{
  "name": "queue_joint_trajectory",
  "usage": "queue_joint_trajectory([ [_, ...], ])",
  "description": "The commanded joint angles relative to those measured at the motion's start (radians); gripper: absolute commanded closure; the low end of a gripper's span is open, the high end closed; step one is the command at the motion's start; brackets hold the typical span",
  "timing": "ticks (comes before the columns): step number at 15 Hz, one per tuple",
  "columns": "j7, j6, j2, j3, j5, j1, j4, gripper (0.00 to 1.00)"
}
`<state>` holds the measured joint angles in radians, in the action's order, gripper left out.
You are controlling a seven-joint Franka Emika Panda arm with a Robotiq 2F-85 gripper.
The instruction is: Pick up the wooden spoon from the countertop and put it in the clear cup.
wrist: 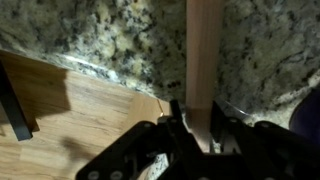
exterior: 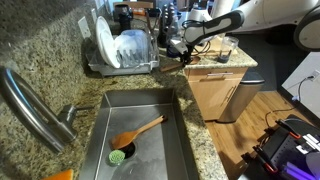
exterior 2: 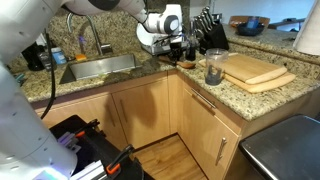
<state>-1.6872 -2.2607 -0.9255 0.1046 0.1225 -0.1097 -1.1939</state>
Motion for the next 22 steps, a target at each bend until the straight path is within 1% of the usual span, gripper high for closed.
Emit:
queue_joint_trajectory([
  [1,-0.011,0.037,-0.015,-0.006,0.004,0.021,0.005,0.97],
  [2,-0.013,0.042,-0.016,-0.006,0.006,0.025,0.005,0.98],
  [3,-0.014,0.049,-0.016,-0.008,0.009,0.029,0.006,0.94],
  [6,-0.018,0.057,-0.018,-0.009,0.018,0.036,0.008,0.94],
  [8,-0.001,0.084,0.003,-0.024,0.035,0.048,-0.004,0.94],
  [9,-0.014,0.071,0.036,-0.001,0.012,0.032,-0.035,0.94],
  [11,-0.022,0.088,0.103,0.041,-0.041,0.010,-0.095,0.94],
  [13,-0.034,0.132,0.158,0.081,-0.101,-0.004,-0.137,0.94],
  [16,-0.051,0.201,0.240,0.120,-0.196,-0.021,-0.198,0.94],
  [19,-0.078,0.240,0.325,0.140,-0.298,-0.037,-0.268,0.94],
  [22,-0.098,0.239,0.402,0.127,-0.369,-0.038,-0.336,0.94],
])
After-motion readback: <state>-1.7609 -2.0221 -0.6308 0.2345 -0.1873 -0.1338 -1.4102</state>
